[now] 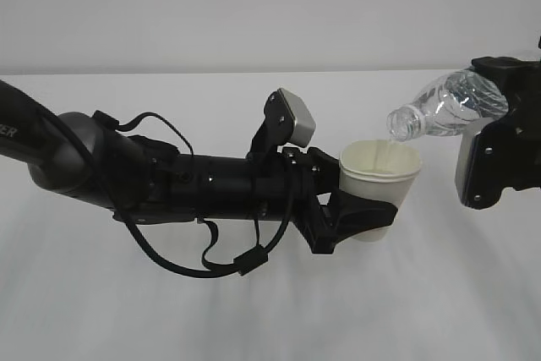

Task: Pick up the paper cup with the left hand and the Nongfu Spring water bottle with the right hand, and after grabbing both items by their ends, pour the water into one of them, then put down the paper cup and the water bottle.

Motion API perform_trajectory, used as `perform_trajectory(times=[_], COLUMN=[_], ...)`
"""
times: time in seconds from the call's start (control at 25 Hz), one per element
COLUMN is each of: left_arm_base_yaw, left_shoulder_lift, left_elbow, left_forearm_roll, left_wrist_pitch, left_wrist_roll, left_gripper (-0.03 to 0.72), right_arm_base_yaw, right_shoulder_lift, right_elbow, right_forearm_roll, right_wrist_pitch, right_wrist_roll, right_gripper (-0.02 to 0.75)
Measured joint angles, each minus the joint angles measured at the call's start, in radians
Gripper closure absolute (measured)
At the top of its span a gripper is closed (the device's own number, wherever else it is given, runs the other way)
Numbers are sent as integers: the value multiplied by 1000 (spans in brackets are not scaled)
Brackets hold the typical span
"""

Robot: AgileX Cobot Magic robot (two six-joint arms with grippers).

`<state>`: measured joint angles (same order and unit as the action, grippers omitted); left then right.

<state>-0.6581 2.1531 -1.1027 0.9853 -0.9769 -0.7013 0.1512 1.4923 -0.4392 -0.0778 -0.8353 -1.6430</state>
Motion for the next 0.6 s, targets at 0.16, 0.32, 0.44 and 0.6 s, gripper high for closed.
perform_trajectory(times=[0.16, 0.32, 0.44, 0.6], left_arm_base_yaw=[0, 0, 0, 0], left_shoulder_lift=[2, 5, 5, 5], left_elbow=[0, 0, 0, 0], left_forearm_roll=[0, 0, 0, 0], left_wrist_pitch=[0, 0, 0, 0], left_wrist_roll=[0, 0, 0, 0], left_gripper=[221, 221, 221, 221], right_arm_base_yaw=[0, 0, 0, 0], right_shoulder_lift=[0, 0, 0, 0], right_elbow=[0, 0, 0, 0], right_forearm_roll=[0, 0, 0, 0], right_wrist_pitch=[0, 0, 0, 0], right_wrist_roll=[-1, -1, -1, -1], right_gripper=[355, 356, 356, 356])
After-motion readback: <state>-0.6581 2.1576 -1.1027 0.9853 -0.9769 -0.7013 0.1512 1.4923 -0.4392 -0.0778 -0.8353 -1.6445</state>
